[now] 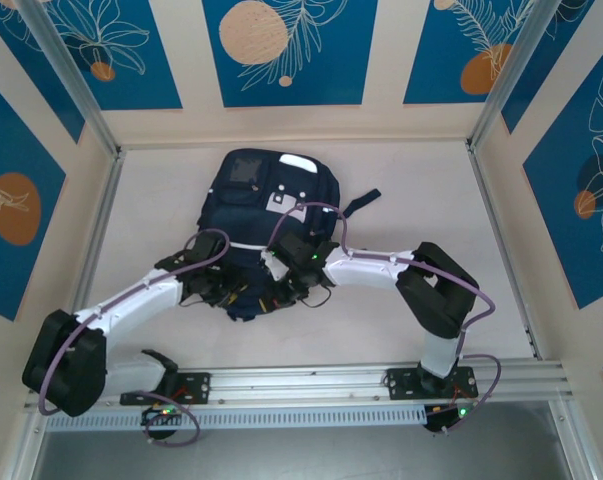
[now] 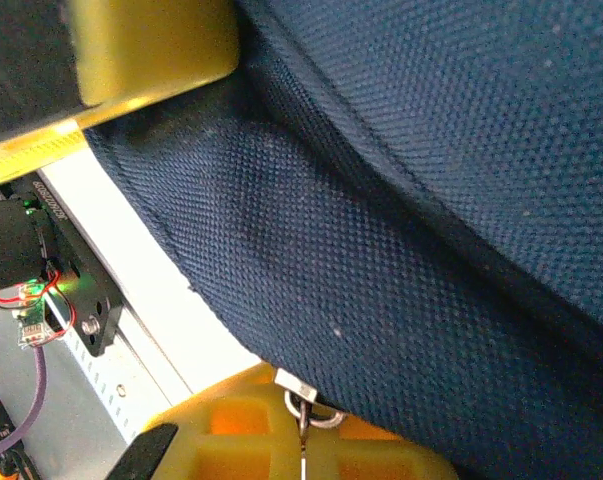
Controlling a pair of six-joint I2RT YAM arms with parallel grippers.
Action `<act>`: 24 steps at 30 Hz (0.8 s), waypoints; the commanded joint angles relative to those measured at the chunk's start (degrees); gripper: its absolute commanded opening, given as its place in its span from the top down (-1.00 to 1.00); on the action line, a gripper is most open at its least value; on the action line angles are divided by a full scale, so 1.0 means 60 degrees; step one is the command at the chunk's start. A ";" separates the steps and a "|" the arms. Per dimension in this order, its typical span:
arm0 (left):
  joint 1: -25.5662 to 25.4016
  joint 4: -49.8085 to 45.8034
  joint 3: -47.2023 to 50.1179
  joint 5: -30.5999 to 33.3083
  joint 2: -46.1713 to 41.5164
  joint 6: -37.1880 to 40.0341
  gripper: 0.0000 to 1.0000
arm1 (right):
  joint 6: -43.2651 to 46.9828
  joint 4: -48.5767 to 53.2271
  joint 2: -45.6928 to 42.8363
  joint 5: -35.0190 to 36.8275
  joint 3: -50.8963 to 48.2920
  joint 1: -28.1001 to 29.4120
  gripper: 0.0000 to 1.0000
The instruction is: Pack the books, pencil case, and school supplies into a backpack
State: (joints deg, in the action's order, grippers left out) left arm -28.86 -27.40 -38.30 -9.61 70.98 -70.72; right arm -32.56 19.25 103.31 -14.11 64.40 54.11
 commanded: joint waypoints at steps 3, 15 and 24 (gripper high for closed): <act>0.0035 -0.0457 -0.0481 0.0781 -0.0404 0.0207 0.77 | -0.0030 0.0294 -0.0199 0.0112 0.0042 0.0094 1.00; 0.1215 -0.1237 -0.0285 0.0737 -0.1621 0.0970 0.85 | 0.0090 0.0794 -0.0626 0.0860 -0.0157 -0.0084 1.00; 0.1690 -0.1476 -0.0196 0.0576 -0.1876 0.1374 0.84 | 0.0400 0.1127 -0.0633 0.1185 -0.0128 -0.0220 1.00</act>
State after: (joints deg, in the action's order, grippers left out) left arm -20.86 -33.06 -39.07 -10.52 61.87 -65.14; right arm -31.44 18.06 100.29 -10.22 64.40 54.08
